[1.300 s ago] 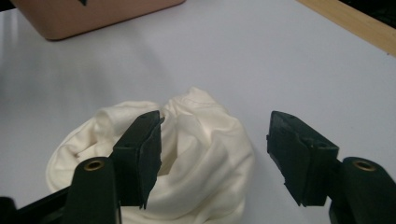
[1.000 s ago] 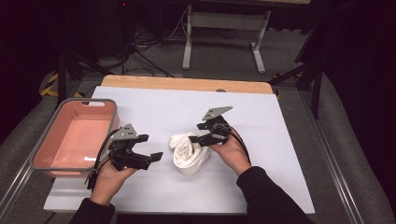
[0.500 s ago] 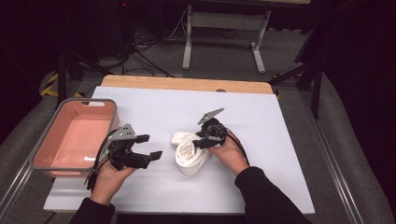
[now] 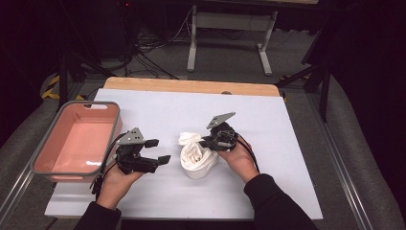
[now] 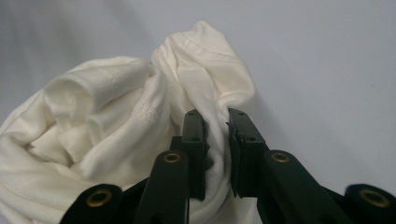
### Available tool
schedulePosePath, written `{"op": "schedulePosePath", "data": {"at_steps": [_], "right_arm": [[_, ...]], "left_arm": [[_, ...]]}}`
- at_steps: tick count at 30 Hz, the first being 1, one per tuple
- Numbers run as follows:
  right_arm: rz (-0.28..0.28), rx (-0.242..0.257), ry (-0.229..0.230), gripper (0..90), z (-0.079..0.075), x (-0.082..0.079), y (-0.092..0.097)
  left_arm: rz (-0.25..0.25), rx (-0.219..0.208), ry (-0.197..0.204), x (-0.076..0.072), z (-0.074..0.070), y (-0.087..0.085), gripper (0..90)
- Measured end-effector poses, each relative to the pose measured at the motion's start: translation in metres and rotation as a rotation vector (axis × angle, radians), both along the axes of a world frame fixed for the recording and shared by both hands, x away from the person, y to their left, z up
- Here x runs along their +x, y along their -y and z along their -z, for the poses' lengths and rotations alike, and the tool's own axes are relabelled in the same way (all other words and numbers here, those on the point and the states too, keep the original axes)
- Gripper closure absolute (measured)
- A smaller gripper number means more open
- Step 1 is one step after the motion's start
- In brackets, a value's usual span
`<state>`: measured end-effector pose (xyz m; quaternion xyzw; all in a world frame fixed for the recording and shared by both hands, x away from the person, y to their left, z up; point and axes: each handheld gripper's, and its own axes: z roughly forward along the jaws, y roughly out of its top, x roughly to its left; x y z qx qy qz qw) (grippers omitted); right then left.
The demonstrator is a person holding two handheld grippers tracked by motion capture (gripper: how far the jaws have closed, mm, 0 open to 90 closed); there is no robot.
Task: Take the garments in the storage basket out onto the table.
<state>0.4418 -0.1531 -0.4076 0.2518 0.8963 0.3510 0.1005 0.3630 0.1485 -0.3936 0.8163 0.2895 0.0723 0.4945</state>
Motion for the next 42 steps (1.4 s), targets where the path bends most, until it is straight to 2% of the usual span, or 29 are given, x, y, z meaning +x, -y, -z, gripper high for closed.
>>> {"op": "schedulePosePath", "data": {"at_steps": [7,12,14,20,25,28,30,32,33,34,39,42], "right_arm": [[0.039,0.055,0.052,78.0,-0.014,-0.01,0.021],[0.057,0.068,0.077,78.0,-0.021,-0.018,0.033],[0.08,0.081,0.091,78.0,-0.024,-0.025,0.044],[0.137,0.09,0.103,77.7,-0.021,-0.034,0.065],[0.211,0.064,0.094,76.7,-0.012,-0.038,0.08],[0.233,0.062,0.084,75.5,-0.009,-0.039,0.085],[0.253,0.051,0.073,69.8,-0.006,-0.04,0.089],[0.269,0.061,0.092,60.5,-0.006,-0.043,0.095],[0.269,0.061,0.092,60.5,-0.006,-0.043,0.095],[0.279,0.08,0.109,49.4,-0.009,-0.045,0.099],[0.281,0.119,0.158,36.8,-0.017,-0.055,0.108],[0.278,0.148,0.162,29.7,-0.02,-0.06,0.113]], "left_arm": [[0.005,0.004,-0.002,0.003,0.002,0.004,25.5],[0.007,-0.006,-0.01,0.005,0.003,0.008,25.5],[0.01,-0.007,-0.008,0.006,0.004,0.011,25.5],[0.031,0.007,-0.017,0.009,0.007,0.022,25.7],[0.039,0.017,-0.017,0.01,0.008,0.031,26.1],[0.045,0.016,-0.021,0.011,0.009,0.034,26.4],[0.049,0.016,-0.026,0.012,0.009,0.039,26.4],[0.059,0.022,-0.027,0.012,0.009,0.045,26.4],[0.059,0.022,-0.027,0.012,0.009,0.045,26.4],[0.062,0.026,-0.028,0.012,0.01,0.048,26.4],[0.07,0.009,-0.025,0.017,0.008,0.055,26.0],[0.082,-0.004,-0.018,0.022,0.005,0.063,24.2]]}}
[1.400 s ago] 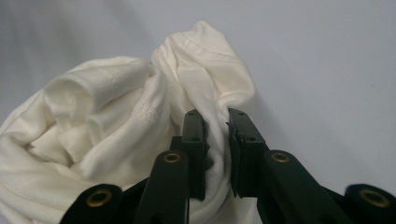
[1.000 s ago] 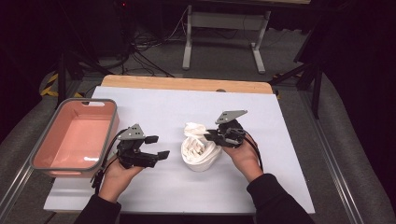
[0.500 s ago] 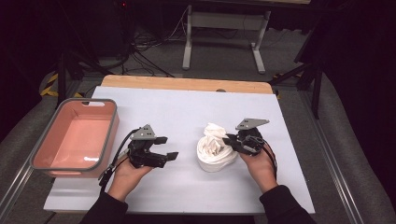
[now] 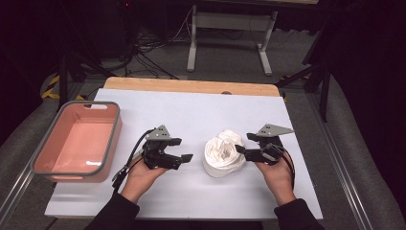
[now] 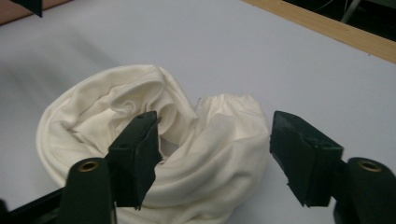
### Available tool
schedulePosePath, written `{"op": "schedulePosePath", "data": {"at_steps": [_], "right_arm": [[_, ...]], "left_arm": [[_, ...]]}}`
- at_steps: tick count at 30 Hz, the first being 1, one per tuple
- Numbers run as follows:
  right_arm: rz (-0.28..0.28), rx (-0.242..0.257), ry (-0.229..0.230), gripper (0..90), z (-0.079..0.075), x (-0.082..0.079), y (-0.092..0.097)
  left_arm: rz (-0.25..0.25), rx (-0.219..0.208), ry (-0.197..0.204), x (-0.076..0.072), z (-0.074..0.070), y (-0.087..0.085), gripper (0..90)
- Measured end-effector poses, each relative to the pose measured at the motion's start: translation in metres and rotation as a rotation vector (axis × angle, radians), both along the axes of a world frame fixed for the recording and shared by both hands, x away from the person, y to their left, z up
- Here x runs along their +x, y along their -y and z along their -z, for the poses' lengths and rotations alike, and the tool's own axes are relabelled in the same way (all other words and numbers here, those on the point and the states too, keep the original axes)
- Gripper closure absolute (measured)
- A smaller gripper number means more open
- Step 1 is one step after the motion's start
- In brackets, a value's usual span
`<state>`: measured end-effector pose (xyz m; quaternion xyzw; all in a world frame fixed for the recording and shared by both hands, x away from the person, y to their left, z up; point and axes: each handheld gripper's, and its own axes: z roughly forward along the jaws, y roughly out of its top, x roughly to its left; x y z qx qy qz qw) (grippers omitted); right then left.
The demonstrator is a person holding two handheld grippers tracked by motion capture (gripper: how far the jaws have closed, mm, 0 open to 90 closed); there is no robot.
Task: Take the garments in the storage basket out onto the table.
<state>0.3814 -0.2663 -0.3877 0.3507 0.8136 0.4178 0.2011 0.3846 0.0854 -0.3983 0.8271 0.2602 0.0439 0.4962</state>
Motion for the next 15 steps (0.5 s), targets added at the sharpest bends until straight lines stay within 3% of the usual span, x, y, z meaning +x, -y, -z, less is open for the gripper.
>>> {"op": "schedulePosePath", "data": {"at_steps": [4,8,15], "right_arm": [[-0.018,0.011,0.003,23.4,-0.002,-0.009,0.007],[-0.017,0.02,0.013,18.3,-0.001,-0.014,0.014],[-0.024,0.064,0.023,14.1,0.001,-0.027,0.028]], "left_arm": [[0.006,0.001,0.027,0.004,-0.004,0.013,13.8],[0.015,0.001,0.021,0.009,-0.007,0.021,6.4],[0.036,0.017,0.018,0.025,-0.007,0.041,7.7]]}}
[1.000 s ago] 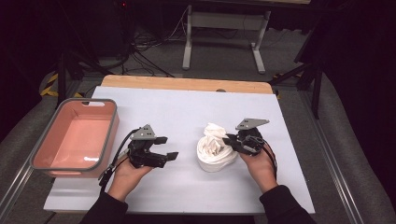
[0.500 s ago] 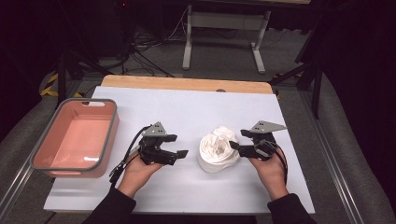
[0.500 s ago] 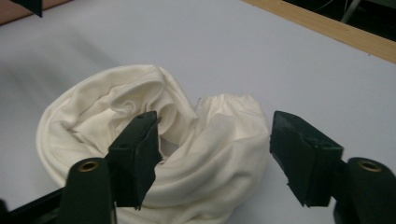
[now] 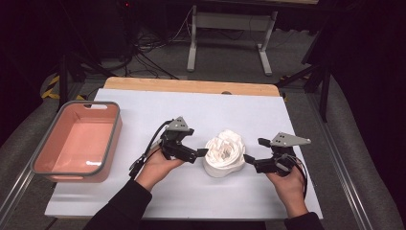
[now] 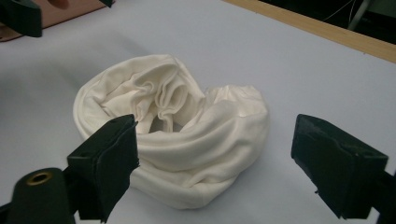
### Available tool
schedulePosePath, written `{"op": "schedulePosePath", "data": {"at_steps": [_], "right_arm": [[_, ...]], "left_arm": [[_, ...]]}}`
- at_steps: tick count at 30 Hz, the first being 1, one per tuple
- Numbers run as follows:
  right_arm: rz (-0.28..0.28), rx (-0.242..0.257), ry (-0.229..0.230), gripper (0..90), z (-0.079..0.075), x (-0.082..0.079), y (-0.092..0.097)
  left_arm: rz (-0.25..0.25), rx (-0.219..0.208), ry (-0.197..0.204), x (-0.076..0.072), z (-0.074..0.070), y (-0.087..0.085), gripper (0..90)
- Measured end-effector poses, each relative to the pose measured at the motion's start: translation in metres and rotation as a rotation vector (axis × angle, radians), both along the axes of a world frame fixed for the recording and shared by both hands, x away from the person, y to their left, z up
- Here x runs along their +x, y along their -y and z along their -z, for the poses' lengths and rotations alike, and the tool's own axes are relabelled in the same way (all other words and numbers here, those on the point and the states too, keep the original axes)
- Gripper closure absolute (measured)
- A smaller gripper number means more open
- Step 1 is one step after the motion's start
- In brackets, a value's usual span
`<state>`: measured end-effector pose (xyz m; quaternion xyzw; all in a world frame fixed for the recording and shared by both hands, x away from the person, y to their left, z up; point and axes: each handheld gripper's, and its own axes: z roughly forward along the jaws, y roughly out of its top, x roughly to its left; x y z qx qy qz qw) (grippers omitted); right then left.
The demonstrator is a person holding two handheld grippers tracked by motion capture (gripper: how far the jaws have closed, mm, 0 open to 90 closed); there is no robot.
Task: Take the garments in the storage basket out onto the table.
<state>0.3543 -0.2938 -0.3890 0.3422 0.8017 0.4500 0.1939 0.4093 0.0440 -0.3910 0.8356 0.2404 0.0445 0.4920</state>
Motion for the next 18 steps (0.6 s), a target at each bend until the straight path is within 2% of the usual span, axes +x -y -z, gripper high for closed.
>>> {"op": "schedulePosePath", "data": {"at_steps": [4,9,11,12,13,15,16,18], "right_arm": [[0.001,0.005,0.0,13.7,0.0,-0.002,0.005],[-0.004,0.006,0.0,13.7,0.001,-0.004,0.006],[-0.005,0.005,0.0,13.7,0.001,-0.005,0.007],[-0.005,0.005,0.0,13.7,0.001,-0.005,0.007],[-0.005,0.006,0.0,13.7,0.001,-0.006,0.007],[-0.004,0.004,-0.004,13.8,0.002,-0.006,0.008],[-0.005,0.003,-0.004,13.9,0.002,-0.006,0.009],[-0.005,0.005,-0.004,14.0,0.001,-0.005,0.009]], "left_arm": [[0.013,0.042,0.01,0.008,0.002,0.016,8.8],[0.034,0.089,-0.021,0.02,0.01,0.037,11.3],[0.029,0.118,-0.026,0.023,0.014,0.043,12.7],[0.029,0.118,-0.026,0.023,0.014,0.043,13.5],[0.021,0.143,-0.028,0.026,0.015,0.047,13.5],[0.022,0.151,-0.047,0.028,0.019,0.051,16.5],[0.032,0.175,-0.065,0.03,0.022,0.053,20.9],[0.046,0.187,-0.086,0.031,0.026,0.055,25.9]]}}
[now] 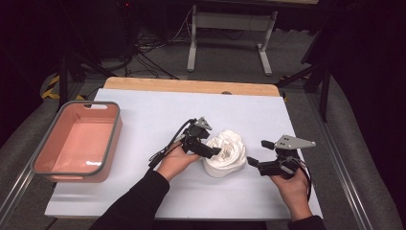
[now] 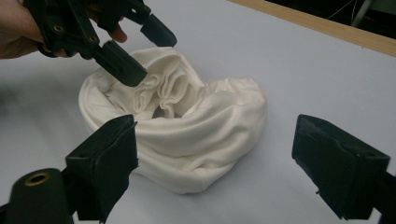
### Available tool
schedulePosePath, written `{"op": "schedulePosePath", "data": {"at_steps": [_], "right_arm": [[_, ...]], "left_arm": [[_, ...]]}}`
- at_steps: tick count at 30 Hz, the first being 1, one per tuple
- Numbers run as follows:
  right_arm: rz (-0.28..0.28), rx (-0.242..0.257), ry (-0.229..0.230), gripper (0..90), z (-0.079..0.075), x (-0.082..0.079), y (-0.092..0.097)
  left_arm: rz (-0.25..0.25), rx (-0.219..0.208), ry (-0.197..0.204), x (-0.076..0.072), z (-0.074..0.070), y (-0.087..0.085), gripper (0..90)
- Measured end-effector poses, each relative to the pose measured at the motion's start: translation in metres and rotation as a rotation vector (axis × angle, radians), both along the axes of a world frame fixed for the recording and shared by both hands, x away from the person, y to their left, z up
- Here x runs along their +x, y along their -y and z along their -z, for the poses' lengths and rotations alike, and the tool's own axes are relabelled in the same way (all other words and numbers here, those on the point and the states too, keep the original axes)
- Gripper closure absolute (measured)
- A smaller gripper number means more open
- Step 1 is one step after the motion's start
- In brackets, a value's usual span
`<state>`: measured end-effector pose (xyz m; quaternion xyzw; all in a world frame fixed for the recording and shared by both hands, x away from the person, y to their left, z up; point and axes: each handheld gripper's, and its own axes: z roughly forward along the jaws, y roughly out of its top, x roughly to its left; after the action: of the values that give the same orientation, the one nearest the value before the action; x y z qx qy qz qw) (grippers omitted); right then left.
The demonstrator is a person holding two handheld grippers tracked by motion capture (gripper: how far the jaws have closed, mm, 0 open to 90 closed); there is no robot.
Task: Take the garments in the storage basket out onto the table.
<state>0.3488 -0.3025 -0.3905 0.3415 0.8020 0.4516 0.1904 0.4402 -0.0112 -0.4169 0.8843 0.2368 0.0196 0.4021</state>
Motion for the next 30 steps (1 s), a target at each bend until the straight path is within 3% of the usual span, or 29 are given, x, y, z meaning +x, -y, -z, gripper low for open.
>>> {"op": "schedulePosePath", "data": {"at_steps": [1,2,3,5,8,10,12,13,15,24,30], "right_arm": [[0.0,0.0,0.0,14.0,0.0,0.0,0.0],[-0.004,0.006,0.001,14.1,0.0,0.001,-0.001],[-0.006,0.008,0.002,14.2,0.0,0.001,-0.001],[-0.012,0.009,0.001,14.4,0.0,0.002,-0.003],[-0.024,0.006,-0.003,14.8,0.0,0.004,-0.006],[-0.028,0.004,-0.002,15.0,0.0,0.005,-0.008],[-0.03,0.001,-0.003,15.1,-0.001,0.008,-0.009],[-0.03,0.002,-0.006,15.1,-0.001,0.009,-0.01],[-0.032,0.003,-0.006,15.2,-0.001,0.011,-0.011],[-0.054,0.004,-0.017,15.5,0.001,0.019,-0.022],[-0.066,0.001,-0.029,15.5,0.005,0.023,-0.027]], "left_arm": [[0.0,0.0,0.0,0.0,0.0,0.0,30.6],[0.018,0.03,-0.036,0.0,0.004,0.001,37.9],[0.018,0.03,-0.036,0.0,0.004,0.001,43.3],[0.025,0.059,-0.021,-0.001,0.006,0.0,56.3],[0.002,0.067,0.022,-0.006,0.001,-0.006,70.3],[-0.016,0.073,0.06,-0.012,-0.002,-0.011,72.2],[-0.023,0.077,0.069,-0.014,-0.004,-0.013,73.3],[-0.052,0.08,0.104,-0.019,-0.006,-0.02,73.3],[-0.08,0.068,0.129,-0.024,-0.01,-0.03,73.3],[-0.211,0.038,0.163,-0.036,-0.016,-0.075,73.5],[-0.329,0.04,0.165,-0.034,-0.013,-0.111,73.5]]}}
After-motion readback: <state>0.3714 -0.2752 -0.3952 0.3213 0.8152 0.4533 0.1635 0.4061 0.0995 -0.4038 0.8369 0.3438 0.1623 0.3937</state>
